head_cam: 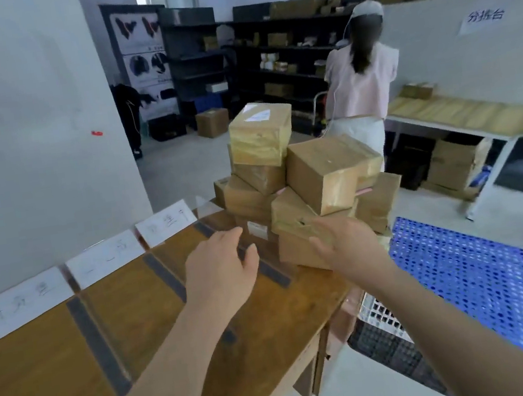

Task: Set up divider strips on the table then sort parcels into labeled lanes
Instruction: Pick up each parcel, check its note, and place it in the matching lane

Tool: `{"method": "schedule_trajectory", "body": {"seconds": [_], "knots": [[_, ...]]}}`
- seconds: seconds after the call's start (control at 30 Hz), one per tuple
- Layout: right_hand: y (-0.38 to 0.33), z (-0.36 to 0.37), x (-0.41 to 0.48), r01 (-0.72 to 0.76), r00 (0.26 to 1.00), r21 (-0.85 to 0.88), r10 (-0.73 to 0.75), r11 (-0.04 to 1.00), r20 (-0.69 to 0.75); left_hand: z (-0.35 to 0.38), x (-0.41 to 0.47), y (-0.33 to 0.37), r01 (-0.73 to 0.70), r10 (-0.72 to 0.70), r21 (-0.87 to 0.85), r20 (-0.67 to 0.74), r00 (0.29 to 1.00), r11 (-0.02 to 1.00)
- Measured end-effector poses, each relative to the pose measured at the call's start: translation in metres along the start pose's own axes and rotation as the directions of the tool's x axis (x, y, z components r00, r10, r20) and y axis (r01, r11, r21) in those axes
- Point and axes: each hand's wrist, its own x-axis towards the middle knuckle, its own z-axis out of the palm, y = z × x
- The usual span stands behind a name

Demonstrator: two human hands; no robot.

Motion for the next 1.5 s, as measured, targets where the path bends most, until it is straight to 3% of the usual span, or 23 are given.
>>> {"method": "schedule_trajectory", "body": {"seconds": [0.27,0.43,0.6,0.7,0.9,1.17,1.23,1.33,1.4,1.5], "knots": [[0.097,-0.025,0.089,-0.243,0.968,0.207,0.252,0.948,-0.016,0.037,0.098,0.073,-0.042,0.043,-0.054,0.018,0.999,0.998],[0.137,-0.020,0.149,-0.274,0.957,0.237,0.289,0.932,-0.031,0.068,0.168,0.104,-0.040,0.052,-0.129,0.090,0.995,0.991],[0.157,-0.010,0.190,-0.276,0.960,0.339,0.278,0.899,0.042,0.096,0.217,0.131,0.097,-0.015,-0.302,0.262,0.965,0.948],[0.163,-0.005,0.200,-0.269,0.961,0.496,0.263,0.826,0.083,0.108,0.229,0.139,0.238,-0.077,-0.434,0.357,0.931,0.869],[0.177,-0.001,0.200,-0.317,0.946,0.749,0.251,0.581,0.206,0.116,0.224,0.145,0.398,-0.205,-0.554,0.377,0.903,0.732],[0.187,-0.007,0.188,-0.231,0.968,0.839,0.025,0.492,0.251,0.116,0.193,0.167,0.592,-0.448,-0.586,0.389,0.805,0.554],[0.192,-0.010,0.186,-0.230,0.964,0.836,0.001,0.498,0.265,0.118,0.182,0.170,0.600,-0.489,-0.630,0.370,0.790,0.493],[0.201,-0.013,0.183,-0.199,0.973,0.795,0.018,0.573,0.231,0.120,0.161,0.170,0.534,-0.490,-0.796,0.357,0.795,0.286],[0.208,-0.014,0.179,-0.220,0.963,0.808,-0.013,0.546,0.271,0.118,0.145,0.171,0.473,-0.442,-0.864,0.361,0.821,0.171],[0.212,-0.017,0.176,-0.353,0.896,0.835,-0.102,0.422,0.431,0.119,0.122,0.173,0.400,-0.345,-0.911,0.346,0.873,0.098]]}}
